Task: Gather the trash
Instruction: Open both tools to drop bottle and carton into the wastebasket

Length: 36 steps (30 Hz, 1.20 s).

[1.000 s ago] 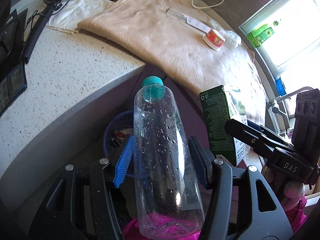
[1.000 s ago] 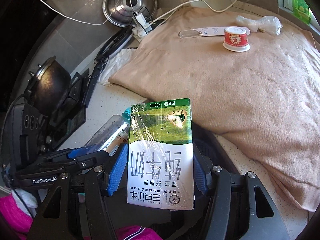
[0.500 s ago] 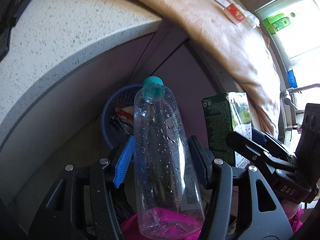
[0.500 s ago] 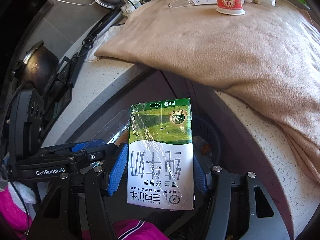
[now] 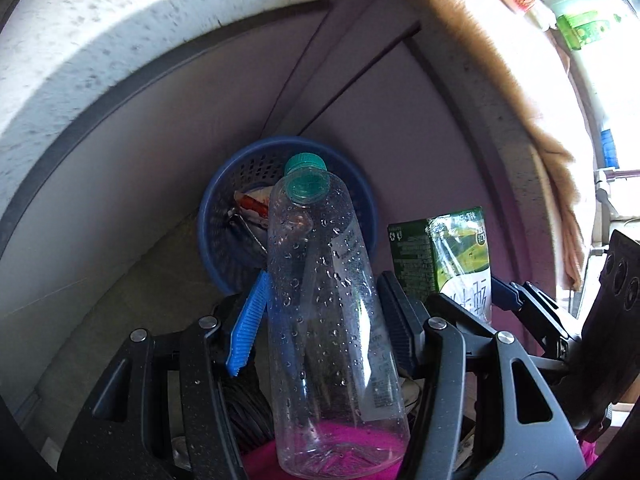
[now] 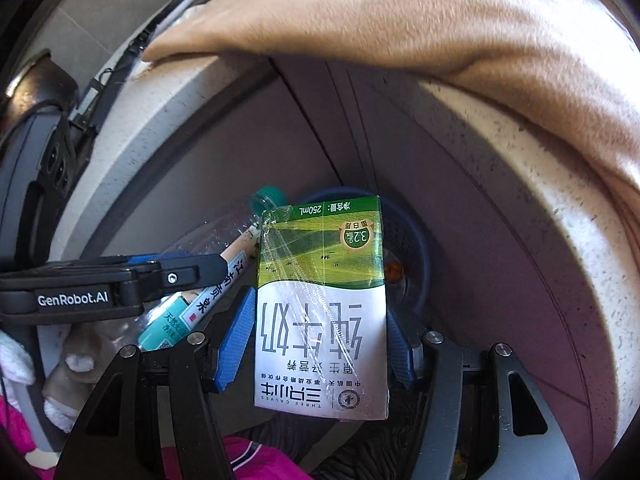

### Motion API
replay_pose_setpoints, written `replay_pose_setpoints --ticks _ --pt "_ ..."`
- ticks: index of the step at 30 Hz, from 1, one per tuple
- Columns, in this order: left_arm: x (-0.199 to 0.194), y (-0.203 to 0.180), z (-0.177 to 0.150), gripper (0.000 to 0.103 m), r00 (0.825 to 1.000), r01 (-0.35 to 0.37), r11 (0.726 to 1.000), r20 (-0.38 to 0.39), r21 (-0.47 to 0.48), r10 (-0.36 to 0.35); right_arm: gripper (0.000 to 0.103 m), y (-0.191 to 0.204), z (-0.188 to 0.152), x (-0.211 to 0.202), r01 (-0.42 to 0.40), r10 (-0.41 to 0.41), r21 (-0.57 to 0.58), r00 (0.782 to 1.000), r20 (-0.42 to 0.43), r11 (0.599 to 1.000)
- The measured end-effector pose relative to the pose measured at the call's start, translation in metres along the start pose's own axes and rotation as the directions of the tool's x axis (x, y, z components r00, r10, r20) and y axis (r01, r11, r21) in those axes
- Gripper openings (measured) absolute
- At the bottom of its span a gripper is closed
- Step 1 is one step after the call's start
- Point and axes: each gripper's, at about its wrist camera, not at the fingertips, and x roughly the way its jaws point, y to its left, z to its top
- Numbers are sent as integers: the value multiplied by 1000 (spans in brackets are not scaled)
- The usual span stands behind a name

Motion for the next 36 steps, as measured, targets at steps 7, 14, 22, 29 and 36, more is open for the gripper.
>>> replay_pose_setpoints --ticks 7,14,22,29,36 --pt "28 3 6 58 998 -43 999 -44 -1 43 60 -6 2 26 15 -15 19 999 -30 1000" --pt "39 5 10 59 995 -87 996 -48 -11 86 60 -4 8 42 39 -38 12 998 -43 999" --pt "36 3 16 59 994 -105 994 -32 -18 105 61 -2 10 47 68 -69 -15 997 -47 998" --pt "24 -3 18 59 993 -117 993 -14 -7 117 61 -1 7 45 84 -85 -29 996 -41 996" --pt "8 -1 20 59 992 -127 992 9 0 127 61 -1 10 44 85 -86 -23 996 -32 996"
